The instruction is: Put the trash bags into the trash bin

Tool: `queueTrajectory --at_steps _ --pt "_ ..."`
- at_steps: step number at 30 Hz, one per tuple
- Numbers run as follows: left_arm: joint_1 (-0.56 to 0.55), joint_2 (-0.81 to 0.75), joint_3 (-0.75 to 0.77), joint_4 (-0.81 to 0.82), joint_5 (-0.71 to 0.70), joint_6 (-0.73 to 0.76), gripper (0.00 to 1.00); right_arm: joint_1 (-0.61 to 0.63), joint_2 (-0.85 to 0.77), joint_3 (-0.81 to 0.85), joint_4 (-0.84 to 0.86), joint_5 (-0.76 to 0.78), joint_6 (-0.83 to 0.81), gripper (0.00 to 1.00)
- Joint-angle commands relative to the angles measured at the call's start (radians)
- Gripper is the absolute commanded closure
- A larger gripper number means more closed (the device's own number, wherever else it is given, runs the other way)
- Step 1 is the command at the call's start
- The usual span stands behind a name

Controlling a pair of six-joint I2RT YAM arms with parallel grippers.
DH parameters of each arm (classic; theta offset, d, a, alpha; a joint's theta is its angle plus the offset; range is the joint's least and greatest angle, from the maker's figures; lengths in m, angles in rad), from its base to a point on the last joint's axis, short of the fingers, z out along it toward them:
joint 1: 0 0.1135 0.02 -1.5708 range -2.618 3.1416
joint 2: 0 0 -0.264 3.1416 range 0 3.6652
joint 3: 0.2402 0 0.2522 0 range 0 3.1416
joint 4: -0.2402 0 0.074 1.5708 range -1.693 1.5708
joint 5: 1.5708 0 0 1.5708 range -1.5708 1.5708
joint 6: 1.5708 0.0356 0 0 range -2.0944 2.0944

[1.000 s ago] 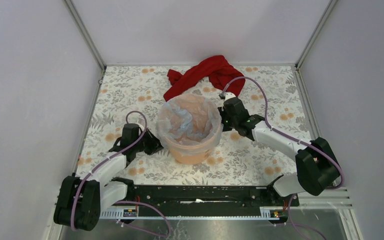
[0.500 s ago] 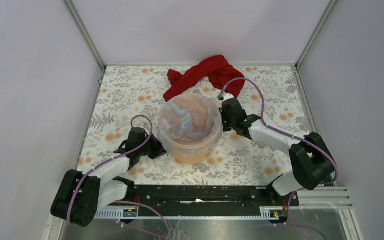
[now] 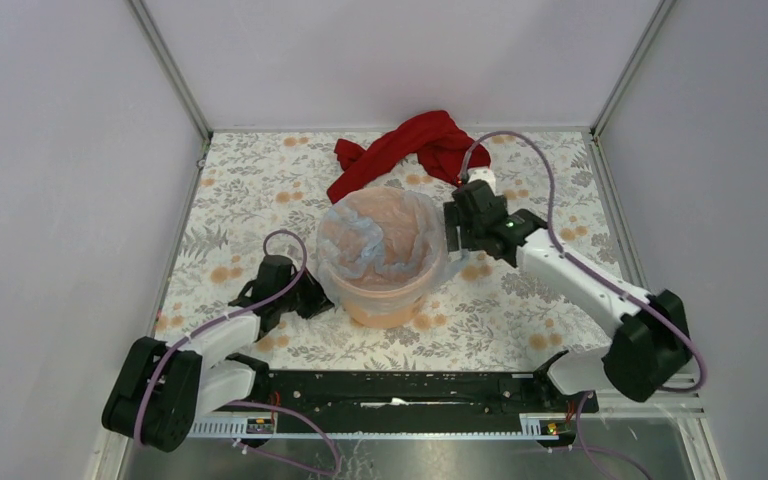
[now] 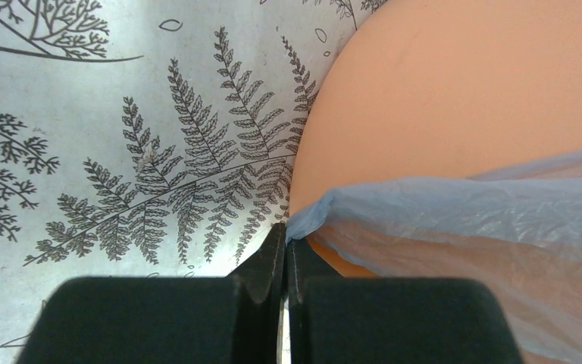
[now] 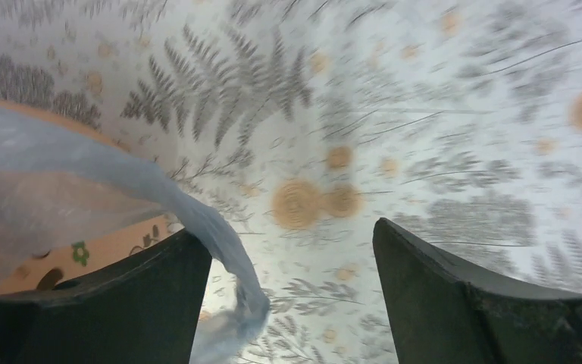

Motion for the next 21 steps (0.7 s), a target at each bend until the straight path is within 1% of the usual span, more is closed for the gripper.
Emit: queueTrajectory --at_steps 1,4,7,10,12,14,17,21 --pt "-0.007 -0.023 0.004 0.009 0.009 0.016 1.00 0.000 -0.122 0.172 -0.216 0.259 -0.059 0.15" --pt "-0.007 -0.016 0.003 0.012 0.016 0.024 1.00 0.009 -0.118 0.313 -0.244 0.264 -0.127 0.15" --pt "-0.007 -0.010 0.010 0.012 0.019 0.029 1.00 0.063 -0.069 0.448 -0.222 0.223 -0.187 0.14" --pt "-0.006 -0.009 0.015 0.014 0.015 0.025 1.00 0.079 0.025 0.639 -0.287 0.180 -0.165 0.13" --pt "-0.007 -0.009 0.018 0.018 0.018 0.019 1.00 0.080 0.050 0.669 -0.298 0.143 -0.146 0.11" --pt "-0.007 -0.012 0.022 0.016 0.023 0.020 1.00 0.079 0.030 0.591 -0.273 0.167 -0.130 0.09" --pt "-0.007 -0.033 0.017 0.006 0.019 0.019 1.00 0.079 -0.051 0.379 -0.188 0.180 -0.095 0.10" --pt "-0.007 -0.043 0.024 -0.017 0.019 0.030 1.00 0.079 -0.150 0.127 -0.081 0.203 -0.033 0.15"
